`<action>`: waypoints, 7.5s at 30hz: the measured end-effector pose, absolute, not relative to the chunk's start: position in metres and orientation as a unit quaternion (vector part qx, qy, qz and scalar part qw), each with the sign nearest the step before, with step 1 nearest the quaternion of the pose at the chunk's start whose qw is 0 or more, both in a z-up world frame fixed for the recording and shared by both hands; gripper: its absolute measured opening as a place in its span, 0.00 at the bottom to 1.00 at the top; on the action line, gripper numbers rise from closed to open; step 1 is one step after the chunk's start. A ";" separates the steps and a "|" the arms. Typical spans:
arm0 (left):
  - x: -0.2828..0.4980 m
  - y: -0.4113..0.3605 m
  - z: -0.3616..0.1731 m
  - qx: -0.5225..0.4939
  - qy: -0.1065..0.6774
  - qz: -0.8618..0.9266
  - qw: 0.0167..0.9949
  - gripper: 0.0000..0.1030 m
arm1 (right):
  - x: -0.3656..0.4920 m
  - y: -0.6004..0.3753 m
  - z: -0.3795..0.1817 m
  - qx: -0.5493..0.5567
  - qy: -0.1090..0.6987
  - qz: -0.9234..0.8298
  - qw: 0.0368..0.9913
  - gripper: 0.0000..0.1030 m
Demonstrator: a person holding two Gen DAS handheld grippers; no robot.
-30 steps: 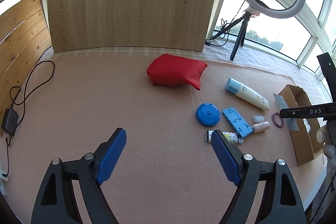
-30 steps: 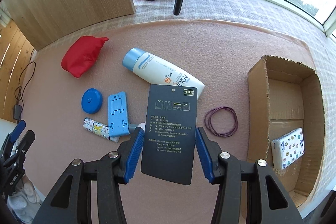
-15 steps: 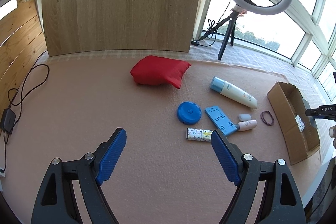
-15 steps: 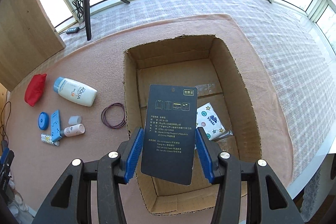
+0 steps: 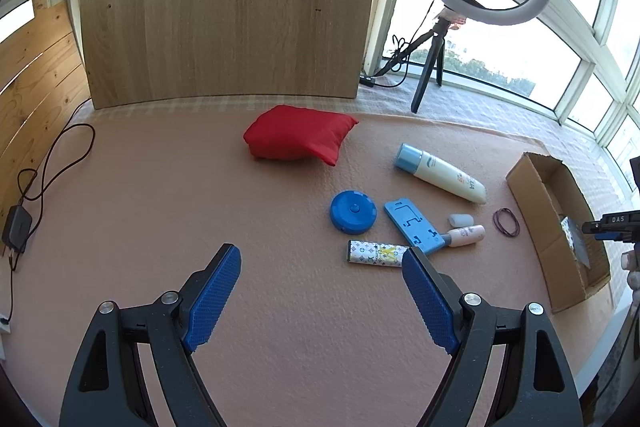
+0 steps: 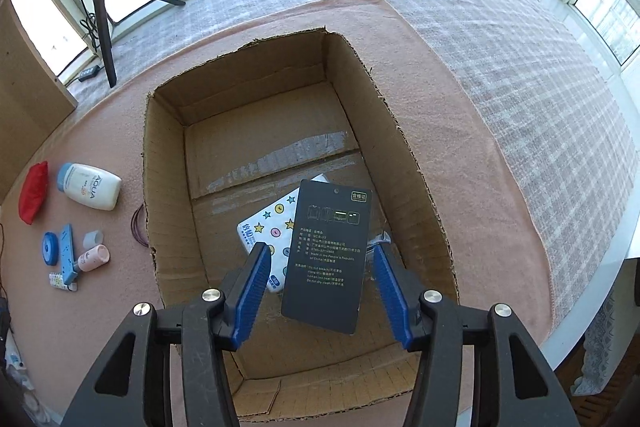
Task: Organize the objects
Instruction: 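Lift the card package with the right gripper and carry it over the box, then open the right gripper to drop the card package into the box, then move the right gripper to the red cushion and close on it, then lift the red cushion with the right gripper and carry it over the box, then open the right gripper to drop the red cushion into the box, then withdraw the right gripper from the box toward the remaining items, then lower the right gripper onto the blue phone stand and close on it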
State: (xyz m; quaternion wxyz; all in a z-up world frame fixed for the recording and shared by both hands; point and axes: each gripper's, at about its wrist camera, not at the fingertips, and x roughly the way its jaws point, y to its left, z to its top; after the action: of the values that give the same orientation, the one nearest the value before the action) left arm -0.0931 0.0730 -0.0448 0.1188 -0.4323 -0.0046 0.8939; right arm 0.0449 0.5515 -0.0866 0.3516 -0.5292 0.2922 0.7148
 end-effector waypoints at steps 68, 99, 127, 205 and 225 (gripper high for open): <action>-0.287 0.034 -0.135 -0.510 -0.138 0.834 0.158 0.78 | -0.388 0.390 -0.135 -0.536 0.302 0.788 -0.002 0.56; -0.131 0.217 -0.028 -0.436 -0.053 0.836 0.327 0.69 | -0.083 0.440 -0.033 -0.405 0.386 0.820 0.119 0.55; -0.062 0.313 -0.027 -0.442 0.041 0.830 0.338 0.69 | 0.058 0.472 -0.031 -0.376 0.357 0.807 0.283 0.56; -0.066 0.045 -0.060 -0.457 -0.009 0.884 0.100 0.78 | -0.085 0.351 -0.047 -0.441 0.259 0.835 0.205 0.56; -0.080 0.054 -0.054 -0.463 0.013 0.880 0.102 0.78 | -0.099 0.381 -0.080 -0.454 0.318 0.802 0.223 0.34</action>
State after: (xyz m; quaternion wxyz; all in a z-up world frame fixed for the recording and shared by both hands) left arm -0.0801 0.0538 -0.0539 0.1024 -0.4628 0.0128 0.8804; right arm -0.0995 0.3811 -0.0798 0.2230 -0.4540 0.3183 0.8018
